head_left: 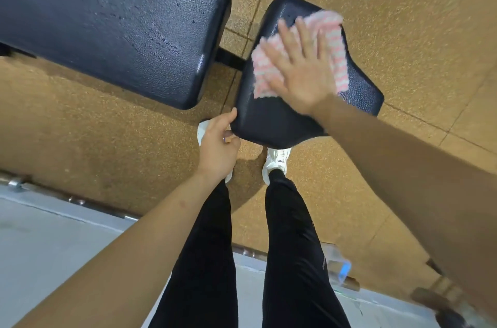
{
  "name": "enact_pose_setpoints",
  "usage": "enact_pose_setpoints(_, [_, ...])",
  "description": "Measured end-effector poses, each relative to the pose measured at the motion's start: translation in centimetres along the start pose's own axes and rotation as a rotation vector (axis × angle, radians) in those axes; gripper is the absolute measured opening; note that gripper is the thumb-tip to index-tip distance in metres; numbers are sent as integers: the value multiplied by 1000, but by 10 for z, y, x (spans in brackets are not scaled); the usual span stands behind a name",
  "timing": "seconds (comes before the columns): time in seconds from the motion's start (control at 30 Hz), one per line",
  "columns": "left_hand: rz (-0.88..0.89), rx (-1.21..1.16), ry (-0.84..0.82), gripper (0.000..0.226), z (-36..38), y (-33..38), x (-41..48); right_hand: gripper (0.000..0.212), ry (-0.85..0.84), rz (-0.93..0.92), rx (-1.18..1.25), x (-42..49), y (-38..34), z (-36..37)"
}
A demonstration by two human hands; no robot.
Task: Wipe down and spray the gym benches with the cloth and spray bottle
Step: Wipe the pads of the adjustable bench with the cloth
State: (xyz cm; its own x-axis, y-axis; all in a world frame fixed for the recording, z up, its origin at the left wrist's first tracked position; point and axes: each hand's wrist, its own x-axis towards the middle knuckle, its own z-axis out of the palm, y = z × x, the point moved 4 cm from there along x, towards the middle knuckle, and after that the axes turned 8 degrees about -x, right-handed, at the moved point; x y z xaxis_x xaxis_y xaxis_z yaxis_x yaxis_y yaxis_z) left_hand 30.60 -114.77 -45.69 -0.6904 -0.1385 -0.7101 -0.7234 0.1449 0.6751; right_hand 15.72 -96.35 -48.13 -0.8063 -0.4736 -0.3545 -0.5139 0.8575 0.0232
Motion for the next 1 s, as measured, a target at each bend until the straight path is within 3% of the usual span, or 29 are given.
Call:
enact_pose_setpoints(0.17, [-39, 2, -1, 67, 0, -2, -1, 67, -13, 112, 47, 55, 33, -29])
enact_pose_setpoints(0.33, [-65, -2, -19, 67, -4, 0, 1, 75, 25, 280, 127, 40, 19, -24])
enact_pose_setpoints(0.7, [-240, -202, 77, 56, -3, 2, -3, 65, -3, -36, 129, -67, -41, 21])
enact_pose_setpoints(1.0, [-242, -121, 140, 57, 14, 15, -4, 67, -152, 216, 172, -147, -13, 52])
